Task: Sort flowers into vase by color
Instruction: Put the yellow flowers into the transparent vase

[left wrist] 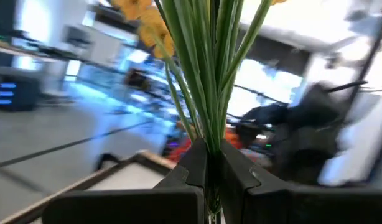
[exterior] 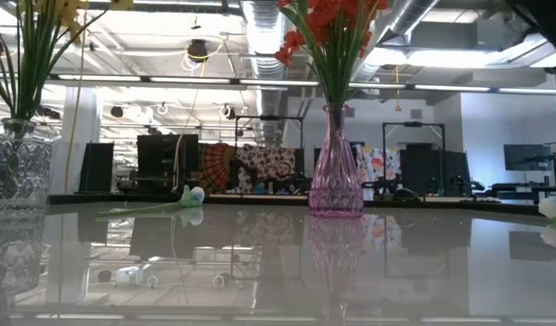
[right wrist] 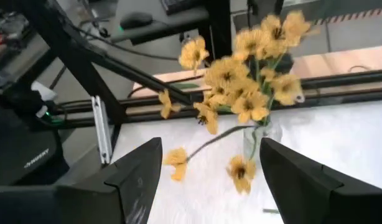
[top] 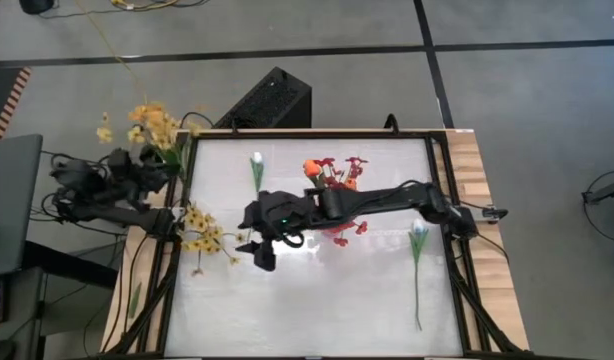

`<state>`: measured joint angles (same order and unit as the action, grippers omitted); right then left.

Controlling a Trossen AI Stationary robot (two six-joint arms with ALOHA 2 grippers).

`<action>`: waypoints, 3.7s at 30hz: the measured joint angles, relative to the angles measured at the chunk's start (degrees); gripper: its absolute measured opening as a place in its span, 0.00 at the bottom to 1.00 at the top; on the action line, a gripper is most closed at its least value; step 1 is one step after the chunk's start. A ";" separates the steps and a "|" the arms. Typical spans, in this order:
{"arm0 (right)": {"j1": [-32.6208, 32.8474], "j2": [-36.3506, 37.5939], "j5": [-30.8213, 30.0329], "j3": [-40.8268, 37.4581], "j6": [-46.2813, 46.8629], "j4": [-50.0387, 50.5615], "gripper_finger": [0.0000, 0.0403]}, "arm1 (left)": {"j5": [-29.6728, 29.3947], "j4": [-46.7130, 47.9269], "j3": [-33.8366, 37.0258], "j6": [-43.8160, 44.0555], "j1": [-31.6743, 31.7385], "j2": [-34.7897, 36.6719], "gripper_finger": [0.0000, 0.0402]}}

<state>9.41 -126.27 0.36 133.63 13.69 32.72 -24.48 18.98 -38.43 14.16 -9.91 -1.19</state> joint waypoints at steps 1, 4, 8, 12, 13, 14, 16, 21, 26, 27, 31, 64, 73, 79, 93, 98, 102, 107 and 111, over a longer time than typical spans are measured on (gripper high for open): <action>-0.20 -0.91 0.96 0.00 0.33 -1.76 0.74 | 1.69 -0.34 -0.35 0.32 0.00 -0.08 0.00; -0.82 -1.78 1.45 0.02 2.42 -6.36 0.74 | 4.58 -0.19 -0.75 0.54 0.00 -0.17 0.00; -1.25 -0.64 1.46 0.09 2.85 -8.52 0.73 | 5.16 0.93 -0.72 0.59 0.00 -0.33 0.00; 0.60 4.11 1.06 0.02 4.64 -5.40 0.72 | 5.44 1.62 -0.72 0.54 0.00 -0.33 0.00; 1.63 5.54 1.41 0.06 5.92 -3.76 0.72 | 5.99 1.55 -0.72 0.39 -0.02 -0.31 0.00; 2.90 6.69 2.53 0.34 7.63 -2.56 0.72 | 6.39 1.45 -0.72 0.06 -0.02 -0.31 0.00; 6.21 9.16 5.05 0.35 11.64 3.51 0.72 | 6.72 1.57 -0.72 -0.61 -0.02 -0.31 0.00; 16.74 10.35 -0.44 0.05 25.76 14.35 0.72 | 6.94 1.12 -0.72 -3.64 -0.02 -0.31 0.00; 25.07 8.16 -11.31 0.30 43.01 21.10 0.72 | 6.28 1.07 -0.72 -4.04 -0.02 -0.31 0.00; 26.24 6.84 -12.17 0.30 45.50 22.20 0.72 | 6.25 1.04 -0.72 -4.01 -0.03 -0.31 0.00; 28.97 0.63 -12.23 -0.09 51.60 25.50 0.72 | 6.26 1.73 -0.72 -2.34 -0.04 -0.28 0.00; 12.15 -25.09 -15.52 0.17 23.38 -20.95 0.72 | 5.71 11.26 -5.92 -6.74 -0.02 -0.22 0.00; 8.16 -35.31 -22.50 0.13 11.47 -60.72 0.61 | 6.17 17.50 -8.83 -7.47 -0.02 -0.20 0.00; 7.07 -37.93 -22.10 0.69 9.99 -63.63 0.23 | 5.49 18.12 -8.83 -7.14 -0.02 -0.22 0.00; 2.18 -38.17 -19.44 0.67 5.86 -65.72 0.04 | -4.92 21.63 -8.33 -2.49 -0.02 -0.22 0.00; 1.78 -38.15 -18.27 0.67 4.36 -65.30 0.04 | -7.64 20.64 -8.33 -0.87 0.00 -0.24 0.00; 1.07 -38.15 -17.85 0.67 5.60 -63.30 0.04 | -7.96 20.09 -8.33 1.42 -0.02 -0.24 0.00; 0.60 -41.18 -16.67 0.96 7.24 -68.64 0.04 | -9.02 20.13 -8.29 2.21 0.00 -0.26 0.00; 1.09 -41.14 -16.83 1.31 5.90 -67.90 0.04 | -10.75 21.02 -8.22 3.30 0.00 -0.24 0.00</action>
<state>10.50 -167.41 -16.47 134.93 19.59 -35.17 -35.23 40.00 -46.65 17.46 -9.91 -1.43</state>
